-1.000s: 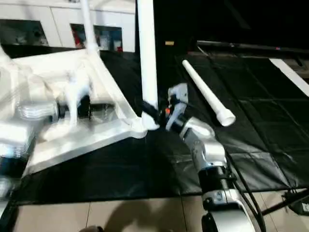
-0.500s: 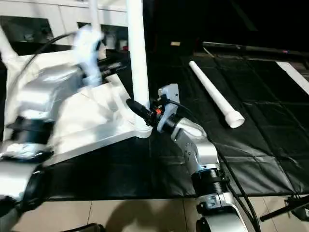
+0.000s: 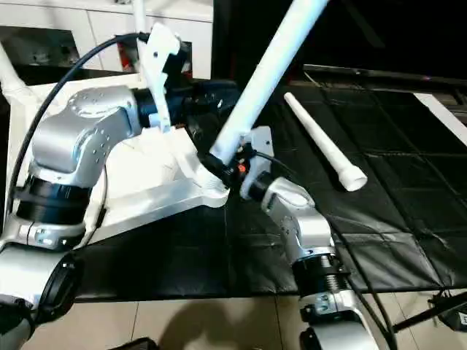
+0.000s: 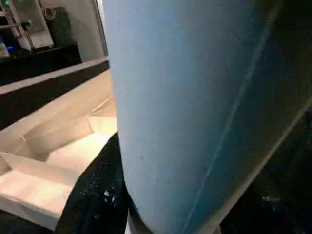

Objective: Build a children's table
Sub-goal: Insert table leg to table base

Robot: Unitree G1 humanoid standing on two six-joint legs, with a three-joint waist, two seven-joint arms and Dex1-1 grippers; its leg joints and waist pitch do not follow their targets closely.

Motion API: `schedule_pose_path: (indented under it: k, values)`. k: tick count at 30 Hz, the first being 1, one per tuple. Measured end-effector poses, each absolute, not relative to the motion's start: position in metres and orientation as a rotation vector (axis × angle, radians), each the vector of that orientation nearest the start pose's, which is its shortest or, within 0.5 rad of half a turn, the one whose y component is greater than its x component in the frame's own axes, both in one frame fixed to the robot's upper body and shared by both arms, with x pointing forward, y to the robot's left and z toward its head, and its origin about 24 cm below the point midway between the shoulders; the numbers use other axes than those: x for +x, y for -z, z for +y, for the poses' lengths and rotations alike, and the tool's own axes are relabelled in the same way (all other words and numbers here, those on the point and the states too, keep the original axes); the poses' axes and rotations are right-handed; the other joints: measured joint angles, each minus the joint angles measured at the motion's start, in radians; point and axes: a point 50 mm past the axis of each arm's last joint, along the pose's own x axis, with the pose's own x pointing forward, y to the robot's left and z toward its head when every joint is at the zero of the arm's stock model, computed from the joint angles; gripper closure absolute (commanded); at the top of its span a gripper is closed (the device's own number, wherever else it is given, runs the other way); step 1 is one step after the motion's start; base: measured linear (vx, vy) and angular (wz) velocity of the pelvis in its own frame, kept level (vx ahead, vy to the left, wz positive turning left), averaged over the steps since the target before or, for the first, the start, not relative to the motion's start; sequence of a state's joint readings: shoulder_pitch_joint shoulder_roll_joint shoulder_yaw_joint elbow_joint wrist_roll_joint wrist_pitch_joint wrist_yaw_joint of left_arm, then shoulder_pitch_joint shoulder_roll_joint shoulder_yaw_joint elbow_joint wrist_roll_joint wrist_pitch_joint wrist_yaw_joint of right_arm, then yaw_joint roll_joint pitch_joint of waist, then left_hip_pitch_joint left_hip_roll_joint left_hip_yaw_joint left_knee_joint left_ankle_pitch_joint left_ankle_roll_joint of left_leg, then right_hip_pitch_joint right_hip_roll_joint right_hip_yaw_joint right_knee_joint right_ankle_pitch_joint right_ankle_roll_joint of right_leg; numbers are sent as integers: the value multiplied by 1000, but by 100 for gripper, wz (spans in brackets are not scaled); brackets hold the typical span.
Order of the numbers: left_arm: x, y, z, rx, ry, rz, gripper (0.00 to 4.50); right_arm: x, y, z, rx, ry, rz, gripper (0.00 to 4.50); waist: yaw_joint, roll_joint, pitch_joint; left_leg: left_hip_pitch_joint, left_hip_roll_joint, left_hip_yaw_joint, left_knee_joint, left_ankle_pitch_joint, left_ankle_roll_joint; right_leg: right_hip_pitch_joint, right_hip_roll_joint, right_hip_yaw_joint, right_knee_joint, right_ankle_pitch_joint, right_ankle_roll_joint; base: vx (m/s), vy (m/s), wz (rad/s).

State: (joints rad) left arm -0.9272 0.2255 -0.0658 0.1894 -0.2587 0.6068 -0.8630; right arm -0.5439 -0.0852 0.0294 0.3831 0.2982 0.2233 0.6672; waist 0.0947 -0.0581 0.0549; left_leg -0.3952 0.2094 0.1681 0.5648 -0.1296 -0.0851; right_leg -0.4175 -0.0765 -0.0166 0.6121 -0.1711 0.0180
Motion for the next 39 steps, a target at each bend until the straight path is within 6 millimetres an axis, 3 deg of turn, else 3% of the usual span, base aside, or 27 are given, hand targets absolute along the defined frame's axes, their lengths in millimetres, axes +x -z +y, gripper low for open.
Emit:
schedule_pose_path:
  k: [4, 10, 16, 17, 19, 23, 33, 39]
  values:
    - [351, -225, 80, 155, 1056, -46, 355, 338, -93, -90, 170, -787, 60, 258, -3, 0, 0, 0, 0, 0, 0, 0, 0, 0, 0, 0, 0, 0, 0, 0, 0, 0]
    - [350, -210, 110, 173, 993, 16, 355, 342, -87, -102, 171, -709, 92, 258, -7, 2, 0, 0, 0, 0, -1, 0, 0, 0, 0, 0, 0, 0, 0, 0, 0, 0]
    - [343, -157, 140, 217, 908, 210, 355, 344, -87, -115, 154, -680, 90, 258, -7, 6, 2, 0, 0, 0, 0, 0, 0, 0, 0, 0, 1, 0, 0, 0, 0, 0]
    - [341, -149, 143, 253, 903, 242, 327, 343, -87, -114, 154, -682, 87, 258, -6, 6, 2, 0, 0, 0, 0, 0, 0, 0, 0, 0, 1, 0, 0, 0, 0, 0]
    - [335, -132, 147, 306, 899, 307, 327, 342, -88, -113, 155, -686, 82, 258, -6, 8, 1, 1, 0, 0, 0, 0, 0, 0, 0, 0, 1, 0, 0, 0, 0, 0]
    - [322, -96, 148, 359, 908, 444, 279, 341, -85, -114, 158, -695, 88, 258, -5, 8, 1, 0, 0, 0, 0, 0, 0, 0, 0, 0, 1, 0, 0, 0, 0, 0]
    - [326, -79, 147, 395, 907, 466, 276, 339, -84, -107, 157, -733, 93, 258, -7, 8, 1, 1, 0, 0, 1, 0, 0, 0, 0, 1, 3, 0, 0, 0, 0, 0]
    - [334, -72, 146, 416, 918, 481, 336, 336, -84, -106, 157, -744, 82, 258, -6, 8, 1, 1, 0, 0, 2, 0, 0, 0, 0, 1, 3, 1, 0, 0, 0, 0]
